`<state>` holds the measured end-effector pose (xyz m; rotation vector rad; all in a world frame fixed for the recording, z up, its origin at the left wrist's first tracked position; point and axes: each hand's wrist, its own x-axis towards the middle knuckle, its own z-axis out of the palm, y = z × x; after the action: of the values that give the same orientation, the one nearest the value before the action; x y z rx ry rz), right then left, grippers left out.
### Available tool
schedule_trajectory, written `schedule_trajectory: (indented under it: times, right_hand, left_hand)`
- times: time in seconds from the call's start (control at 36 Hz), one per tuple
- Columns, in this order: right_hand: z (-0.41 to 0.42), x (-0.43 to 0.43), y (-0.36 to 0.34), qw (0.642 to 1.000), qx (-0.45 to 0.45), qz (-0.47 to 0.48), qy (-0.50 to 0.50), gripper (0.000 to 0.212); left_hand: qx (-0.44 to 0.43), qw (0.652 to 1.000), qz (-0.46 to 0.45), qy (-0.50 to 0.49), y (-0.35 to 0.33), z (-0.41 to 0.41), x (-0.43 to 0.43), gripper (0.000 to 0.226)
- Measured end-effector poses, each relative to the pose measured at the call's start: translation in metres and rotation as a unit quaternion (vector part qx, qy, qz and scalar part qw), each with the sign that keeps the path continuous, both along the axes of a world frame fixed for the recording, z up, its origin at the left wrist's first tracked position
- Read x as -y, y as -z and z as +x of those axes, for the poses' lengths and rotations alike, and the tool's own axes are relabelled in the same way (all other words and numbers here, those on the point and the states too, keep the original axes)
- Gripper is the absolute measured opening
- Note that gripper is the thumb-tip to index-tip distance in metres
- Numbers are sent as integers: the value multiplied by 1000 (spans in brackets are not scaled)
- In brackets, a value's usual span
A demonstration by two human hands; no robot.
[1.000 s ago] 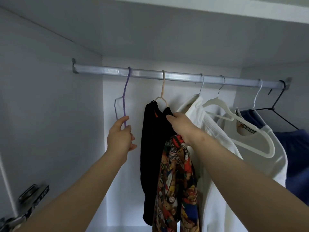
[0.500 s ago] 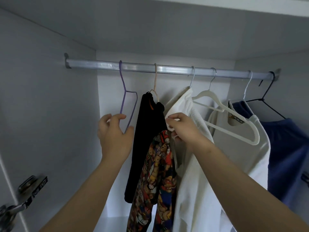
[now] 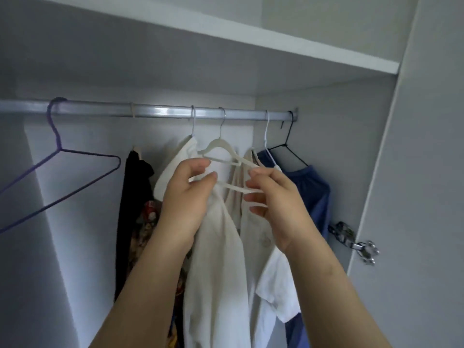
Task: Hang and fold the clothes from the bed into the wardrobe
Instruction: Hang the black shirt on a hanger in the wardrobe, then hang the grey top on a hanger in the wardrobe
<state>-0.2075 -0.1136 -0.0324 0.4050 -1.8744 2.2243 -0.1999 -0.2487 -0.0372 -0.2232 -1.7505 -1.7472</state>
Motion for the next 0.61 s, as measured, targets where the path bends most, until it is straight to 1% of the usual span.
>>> schedule_trajectory:
  times: [0.08,0.17,0.33,0.47,0.61]
  right_hand:
    - [19,-28,17,998,21,-31,52,9]
    - [44,-56,35,991,44,-47,120,10]
    - [108,-105,67,959,79,-75,260,10]
    - [172,-139,85,919,108,-107,364,9]
    - [245,-177,96,867,112,-142,465,9]
  left_hand:
    - [28,996,41,69,13,2,-31,20]
    - [58,984,72,151,26,6,-64,20]
    - [118,950,46,285,52,29,-125,20]
    - [155,910,15,385,68,71,-180,21]
    - [173,847,-35,502,71,132,-240,18]
